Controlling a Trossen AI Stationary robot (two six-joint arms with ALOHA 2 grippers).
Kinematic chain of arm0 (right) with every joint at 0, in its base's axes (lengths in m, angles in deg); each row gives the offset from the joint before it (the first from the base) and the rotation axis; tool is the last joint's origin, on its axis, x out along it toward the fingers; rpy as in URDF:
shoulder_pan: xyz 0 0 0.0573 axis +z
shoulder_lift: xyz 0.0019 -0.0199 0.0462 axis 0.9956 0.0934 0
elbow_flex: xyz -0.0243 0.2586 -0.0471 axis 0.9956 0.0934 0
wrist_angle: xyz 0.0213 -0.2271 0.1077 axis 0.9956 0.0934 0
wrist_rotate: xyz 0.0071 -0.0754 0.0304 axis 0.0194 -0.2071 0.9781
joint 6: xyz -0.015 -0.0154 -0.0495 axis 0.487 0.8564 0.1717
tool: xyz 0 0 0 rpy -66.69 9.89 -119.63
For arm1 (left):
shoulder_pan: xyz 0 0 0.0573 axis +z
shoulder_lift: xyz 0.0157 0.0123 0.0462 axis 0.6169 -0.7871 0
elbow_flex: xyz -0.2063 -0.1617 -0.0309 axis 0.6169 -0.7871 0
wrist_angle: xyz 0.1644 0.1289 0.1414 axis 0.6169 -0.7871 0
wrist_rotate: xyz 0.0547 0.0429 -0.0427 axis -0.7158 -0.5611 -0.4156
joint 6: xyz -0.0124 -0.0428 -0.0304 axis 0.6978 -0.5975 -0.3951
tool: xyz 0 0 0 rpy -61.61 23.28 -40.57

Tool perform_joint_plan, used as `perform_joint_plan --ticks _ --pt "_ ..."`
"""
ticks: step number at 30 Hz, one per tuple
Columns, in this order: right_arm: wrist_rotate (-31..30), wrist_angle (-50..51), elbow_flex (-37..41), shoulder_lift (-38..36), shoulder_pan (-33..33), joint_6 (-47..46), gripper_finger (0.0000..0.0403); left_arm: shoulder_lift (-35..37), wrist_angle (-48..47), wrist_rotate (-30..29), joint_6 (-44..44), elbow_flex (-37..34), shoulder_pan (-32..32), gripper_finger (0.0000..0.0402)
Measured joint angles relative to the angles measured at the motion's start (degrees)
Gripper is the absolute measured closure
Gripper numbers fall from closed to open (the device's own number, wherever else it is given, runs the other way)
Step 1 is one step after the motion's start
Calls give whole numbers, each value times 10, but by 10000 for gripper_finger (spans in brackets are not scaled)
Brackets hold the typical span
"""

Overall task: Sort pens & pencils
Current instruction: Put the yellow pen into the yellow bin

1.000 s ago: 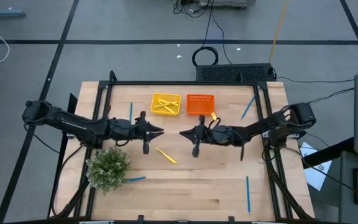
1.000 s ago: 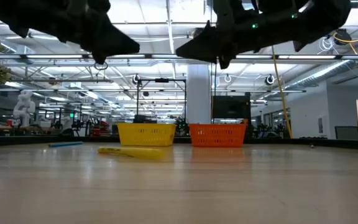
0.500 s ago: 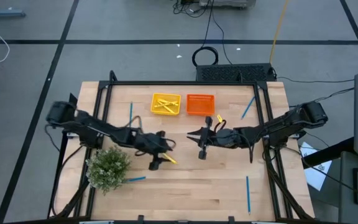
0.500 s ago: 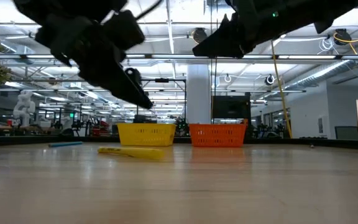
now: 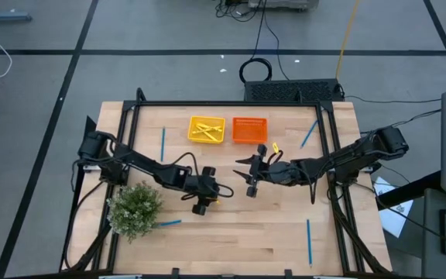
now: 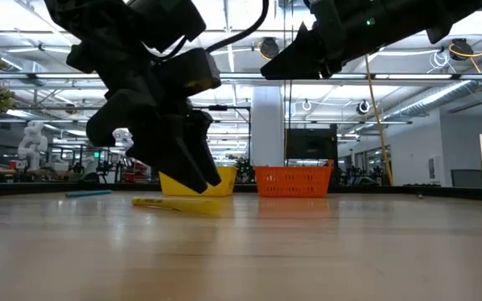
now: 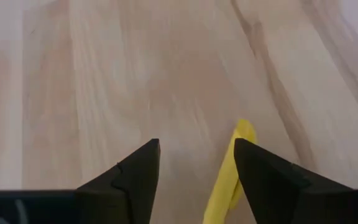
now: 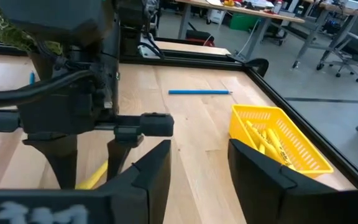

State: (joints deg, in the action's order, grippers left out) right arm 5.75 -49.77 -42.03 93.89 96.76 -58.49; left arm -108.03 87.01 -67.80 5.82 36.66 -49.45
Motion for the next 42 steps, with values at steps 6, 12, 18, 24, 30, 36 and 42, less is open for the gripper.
perform_joint_plan --ticks 6,12,18,24,30,36,42 --pt "0 0 0 0 0 0 256 -11 10 47 1 1 -1 208" --pt "0 0 0 0 0 0 256 -45 14 17 5 3 0 209" --pt "1 0 0 0 0 0 256 -45 23 26 9 2 9 213" --pt "1 0 0 0 0 -3 257 9 -9 27 12 -1 -3 215" --pt "2 0 0 0 0 -6 257 39 -12 -17 7 0 -15 215" --pt "2 0 0 0 0 -6 257 -3 10 -30 11 -1 -7 215" --pt "2 3 0 0 0 -6 257 -40 25 -32 8 1 15 215"
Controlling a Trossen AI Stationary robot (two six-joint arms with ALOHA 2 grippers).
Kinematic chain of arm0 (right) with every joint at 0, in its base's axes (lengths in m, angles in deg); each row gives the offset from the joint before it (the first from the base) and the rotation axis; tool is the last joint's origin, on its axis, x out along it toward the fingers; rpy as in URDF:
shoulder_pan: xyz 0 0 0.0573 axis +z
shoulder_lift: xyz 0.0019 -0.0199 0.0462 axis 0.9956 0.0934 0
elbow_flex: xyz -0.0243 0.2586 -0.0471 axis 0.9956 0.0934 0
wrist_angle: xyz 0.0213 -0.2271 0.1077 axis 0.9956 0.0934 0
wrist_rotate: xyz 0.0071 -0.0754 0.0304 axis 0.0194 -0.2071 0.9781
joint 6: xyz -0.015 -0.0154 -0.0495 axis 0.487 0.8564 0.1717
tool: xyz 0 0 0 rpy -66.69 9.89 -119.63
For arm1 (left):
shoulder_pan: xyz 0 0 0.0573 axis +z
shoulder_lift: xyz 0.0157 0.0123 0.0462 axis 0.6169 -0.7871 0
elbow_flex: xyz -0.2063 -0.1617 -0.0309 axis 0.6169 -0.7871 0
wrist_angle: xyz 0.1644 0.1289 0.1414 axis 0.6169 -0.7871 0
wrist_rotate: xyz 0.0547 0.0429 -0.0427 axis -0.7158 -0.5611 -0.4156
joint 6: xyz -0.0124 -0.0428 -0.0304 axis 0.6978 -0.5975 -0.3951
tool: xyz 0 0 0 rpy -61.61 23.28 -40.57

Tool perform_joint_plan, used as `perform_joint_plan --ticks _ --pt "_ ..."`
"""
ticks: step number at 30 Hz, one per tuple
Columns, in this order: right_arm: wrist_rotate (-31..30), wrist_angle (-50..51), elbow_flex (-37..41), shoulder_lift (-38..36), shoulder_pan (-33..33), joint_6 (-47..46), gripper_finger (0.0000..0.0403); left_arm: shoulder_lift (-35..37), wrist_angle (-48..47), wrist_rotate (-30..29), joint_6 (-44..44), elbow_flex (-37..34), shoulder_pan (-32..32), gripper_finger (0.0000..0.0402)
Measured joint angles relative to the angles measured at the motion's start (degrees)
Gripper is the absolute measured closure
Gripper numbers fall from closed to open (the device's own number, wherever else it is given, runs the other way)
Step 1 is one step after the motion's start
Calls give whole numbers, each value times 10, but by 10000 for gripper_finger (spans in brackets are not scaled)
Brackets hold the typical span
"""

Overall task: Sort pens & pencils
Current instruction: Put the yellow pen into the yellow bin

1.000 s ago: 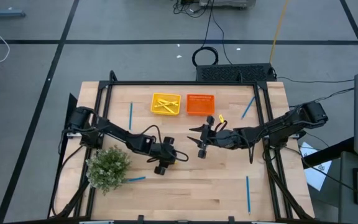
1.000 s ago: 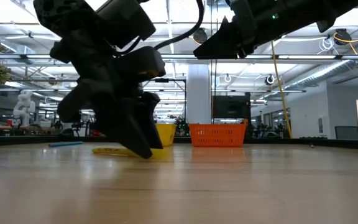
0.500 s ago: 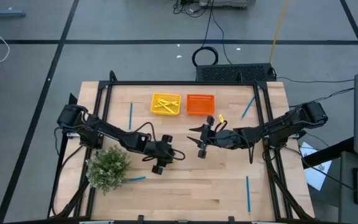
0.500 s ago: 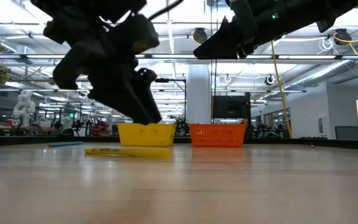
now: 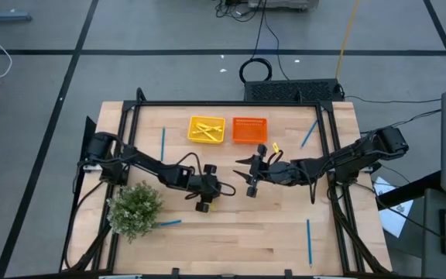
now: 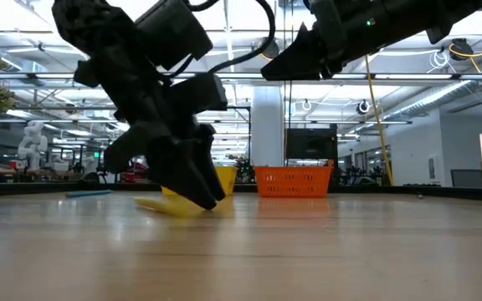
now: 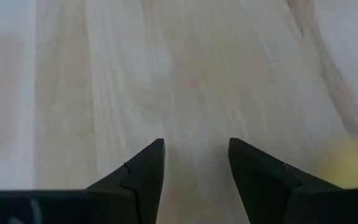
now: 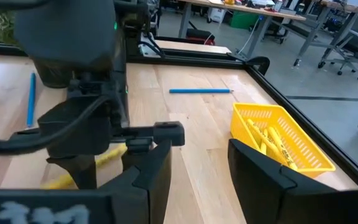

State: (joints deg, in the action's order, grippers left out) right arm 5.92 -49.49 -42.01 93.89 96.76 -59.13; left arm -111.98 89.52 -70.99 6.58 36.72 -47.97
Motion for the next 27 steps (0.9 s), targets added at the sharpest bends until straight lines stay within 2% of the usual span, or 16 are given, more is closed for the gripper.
perform_joint_plan --ticks 9,15,20,27 --pt "0 2 0 0 0 0 257 12 -24 20 -6 -1 4 215" --pt "0 2 0 0 0 0 257 71 -98 20 -37 -1 -5 215" --pt "0 2 0 0 0 0 257 132 -144 -9 -122 -1 -16 215" --pt "0 2 0 0 0 0 257 148 -183 -13 -352 -1 -47 215"
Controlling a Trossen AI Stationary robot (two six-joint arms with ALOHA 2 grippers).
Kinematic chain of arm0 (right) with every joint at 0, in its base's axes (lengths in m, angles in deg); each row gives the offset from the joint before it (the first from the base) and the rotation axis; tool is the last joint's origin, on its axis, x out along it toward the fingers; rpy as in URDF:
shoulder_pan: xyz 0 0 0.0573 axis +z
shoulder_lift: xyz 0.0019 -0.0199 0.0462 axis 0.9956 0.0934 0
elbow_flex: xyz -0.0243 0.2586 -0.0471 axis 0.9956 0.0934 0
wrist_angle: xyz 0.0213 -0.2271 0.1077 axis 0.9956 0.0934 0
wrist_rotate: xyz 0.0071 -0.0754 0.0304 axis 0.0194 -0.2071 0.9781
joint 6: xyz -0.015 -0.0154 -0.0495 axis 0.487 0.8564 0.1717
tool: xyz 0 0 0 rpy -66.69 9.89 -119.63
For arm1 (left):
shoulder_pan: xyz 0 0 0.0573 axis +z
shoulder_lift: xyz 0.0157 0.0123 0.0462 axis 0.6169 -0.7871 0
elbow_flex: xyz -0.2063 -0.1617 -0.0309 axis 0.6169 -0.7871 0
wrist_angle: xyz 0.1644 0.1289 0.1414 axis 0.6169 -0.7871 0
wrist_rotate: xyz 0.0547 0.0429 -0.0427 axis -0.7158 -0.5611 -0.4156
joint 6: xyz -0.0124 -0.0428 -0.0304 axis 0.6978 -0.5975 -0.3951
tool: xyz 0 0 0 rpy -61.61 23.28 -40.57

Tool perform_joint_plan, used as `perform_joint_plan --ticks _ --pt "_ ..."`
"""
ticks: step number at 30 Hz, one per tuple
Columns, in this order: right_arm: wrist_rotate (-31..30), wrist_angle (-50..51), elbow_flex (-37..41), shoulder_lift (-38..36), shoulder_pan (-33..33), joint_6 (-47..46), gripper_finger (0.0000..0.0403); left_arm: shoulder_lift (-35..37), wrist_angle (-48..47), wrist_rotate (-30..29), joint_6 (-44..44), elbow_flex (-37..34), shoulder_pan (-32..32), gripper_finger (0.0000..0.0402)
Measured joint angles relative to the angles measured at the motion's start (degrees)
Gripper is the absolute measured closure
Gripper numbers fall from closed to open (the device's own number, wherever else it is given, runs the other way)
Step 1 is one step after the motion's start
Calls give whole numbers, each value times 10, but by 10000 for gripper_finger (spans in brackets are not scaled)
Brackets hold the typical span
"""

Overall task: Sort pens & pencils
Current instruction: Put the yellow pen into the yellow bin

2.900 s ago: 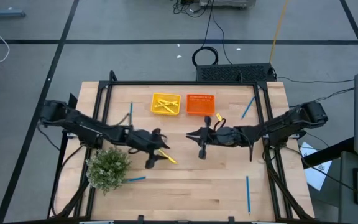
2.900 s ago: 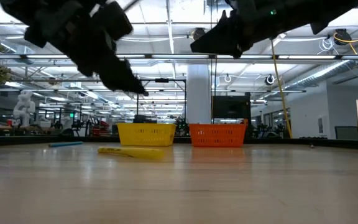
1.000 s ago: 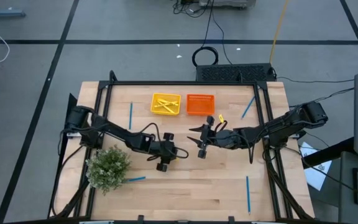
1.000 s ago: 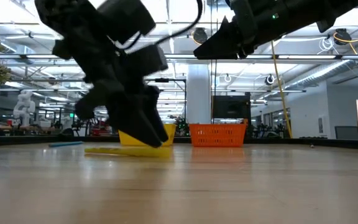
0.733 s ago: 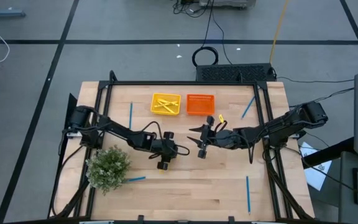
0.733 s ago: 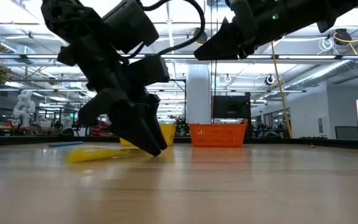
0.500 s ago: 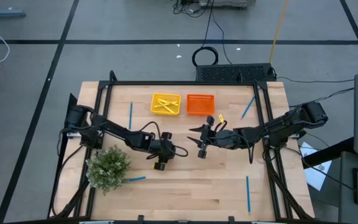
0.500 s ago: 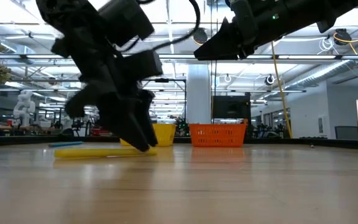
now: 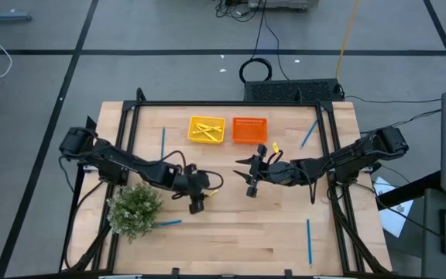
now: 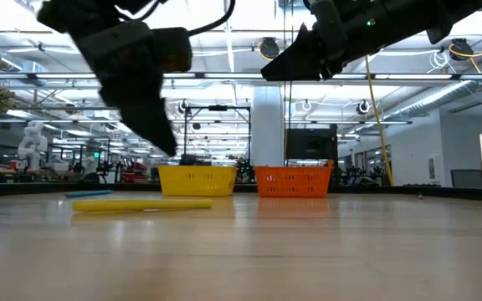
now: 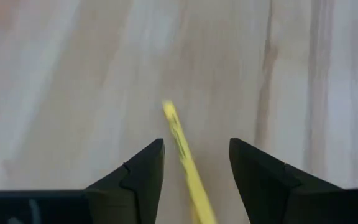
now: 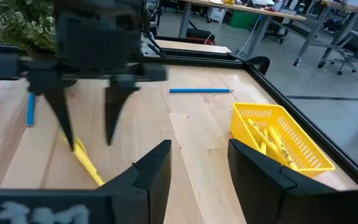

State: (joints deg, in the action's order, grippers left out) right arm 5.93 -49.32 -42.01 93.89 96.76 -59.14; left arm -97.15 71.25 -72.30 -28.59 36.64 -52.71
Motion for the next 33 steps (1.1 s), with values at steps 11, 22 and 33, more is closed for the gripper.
perform_joint_plan --ticks 11,22,33 --pt "0 4 0 0 0 -5 257 -54 -27 -53 -157 0 -86 215" --pt "0 4 0 0 0 -15 257 -96 -34 -73 -201 1 -94 215" --pt "0 4 0 0 0 -15 257 -100 -43 -72 -199 2 -94 230"
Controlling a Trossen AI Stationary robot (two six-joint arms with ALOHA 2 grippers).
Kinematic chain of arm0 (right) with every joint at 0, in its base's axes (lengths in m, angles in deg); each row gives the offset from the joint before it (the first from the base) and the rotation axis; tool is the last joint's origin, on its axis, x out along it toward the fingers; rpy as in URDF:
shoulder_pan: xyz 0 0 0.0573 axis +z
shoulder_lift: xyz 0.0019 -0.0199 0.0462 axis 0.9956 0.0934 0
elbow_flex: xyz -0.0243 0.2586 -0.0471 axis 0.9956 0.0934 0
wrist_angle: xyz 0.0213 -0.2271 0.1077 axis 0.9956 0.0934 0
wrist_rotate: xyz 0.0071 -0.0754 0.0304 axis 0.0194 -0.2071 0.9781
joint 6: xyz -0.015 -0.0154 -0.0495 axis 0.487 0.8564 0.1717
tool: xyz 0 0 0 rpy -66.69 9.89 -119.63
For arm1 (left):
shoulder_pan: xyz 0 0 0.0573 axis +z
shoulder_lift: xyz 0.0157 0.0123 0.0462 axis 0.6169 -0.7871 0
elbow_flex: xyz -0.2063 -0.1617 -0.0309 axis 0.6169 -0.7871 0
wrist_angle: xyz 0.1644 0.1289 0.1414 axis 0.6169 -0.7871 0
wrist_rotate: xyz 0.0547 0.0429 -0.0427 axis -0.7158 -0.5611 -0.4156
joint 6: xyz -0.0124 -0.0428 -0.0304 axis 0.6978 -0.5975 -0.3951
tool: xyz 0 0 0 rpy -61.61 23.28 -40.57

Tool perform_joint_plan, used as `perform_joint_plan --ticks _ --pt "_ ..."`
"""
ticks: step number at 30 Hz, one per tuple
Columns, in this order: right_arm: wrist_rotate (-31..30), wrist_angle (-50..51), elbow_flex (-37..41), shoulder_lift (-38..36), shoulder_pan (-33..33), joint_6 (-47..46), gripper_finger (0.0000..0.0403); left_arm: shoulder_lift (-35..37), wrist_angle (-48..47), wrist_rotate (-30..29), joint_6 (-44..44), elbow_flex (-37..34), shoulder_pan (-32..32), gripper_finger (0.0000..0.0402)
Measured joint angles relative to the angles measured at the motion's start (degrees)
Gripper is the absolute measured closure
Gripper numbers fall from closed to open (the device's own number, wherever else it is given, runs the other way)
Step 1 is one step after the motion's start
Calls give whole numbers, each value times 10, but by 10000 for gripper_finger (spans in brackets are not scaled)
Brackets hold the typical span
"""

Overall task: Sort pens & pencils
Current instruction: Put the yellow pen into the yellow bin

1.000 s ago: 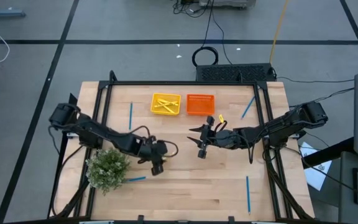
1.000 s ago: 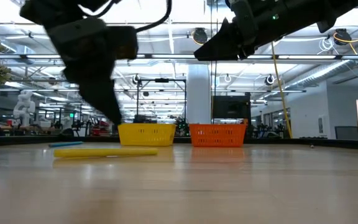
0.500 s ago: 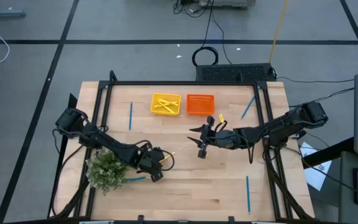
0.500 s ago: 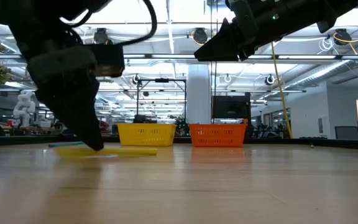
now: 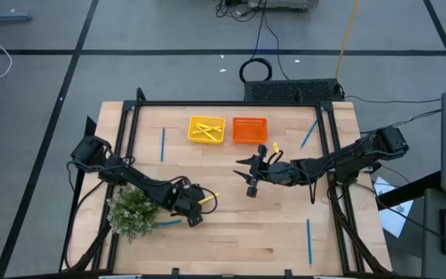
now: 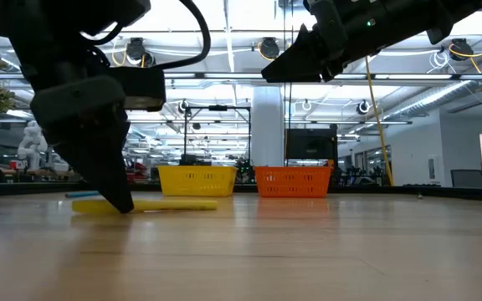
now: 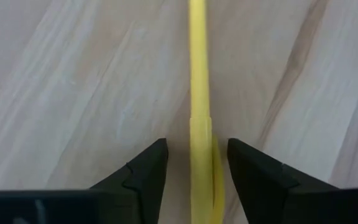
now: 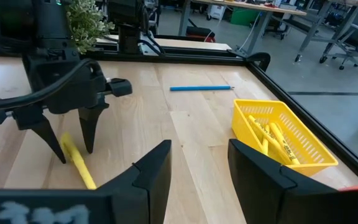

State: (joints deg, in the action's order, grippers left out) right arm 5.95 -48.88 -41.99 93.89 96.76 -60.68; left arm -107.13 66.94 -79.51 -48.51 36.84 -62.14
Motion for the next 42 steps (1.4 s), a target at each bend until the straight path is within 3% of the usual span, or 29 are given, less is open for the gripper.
perform_joint_plan --ticks 3,8,19,29,34,42 --pt "0 0 0 0 0 0 257 0 -15 -1 -3 0 0 267" --pt "0 0 0 0 0 0 257 0 -24 -2 8 0 0 363" --pt "0 0 0 0 0 0 257 51 -33 -22 76 -4 0 365" --pt "0 0 0 0 0 0 257 122 -31 -112 144 -3 0 365" --pt "0 1 0 0 0 0 257 151 -37 -174 171 -3 17 400" --pt "0 5 0 0 0 0 257 168 -36 -192 206 -2 69 399"
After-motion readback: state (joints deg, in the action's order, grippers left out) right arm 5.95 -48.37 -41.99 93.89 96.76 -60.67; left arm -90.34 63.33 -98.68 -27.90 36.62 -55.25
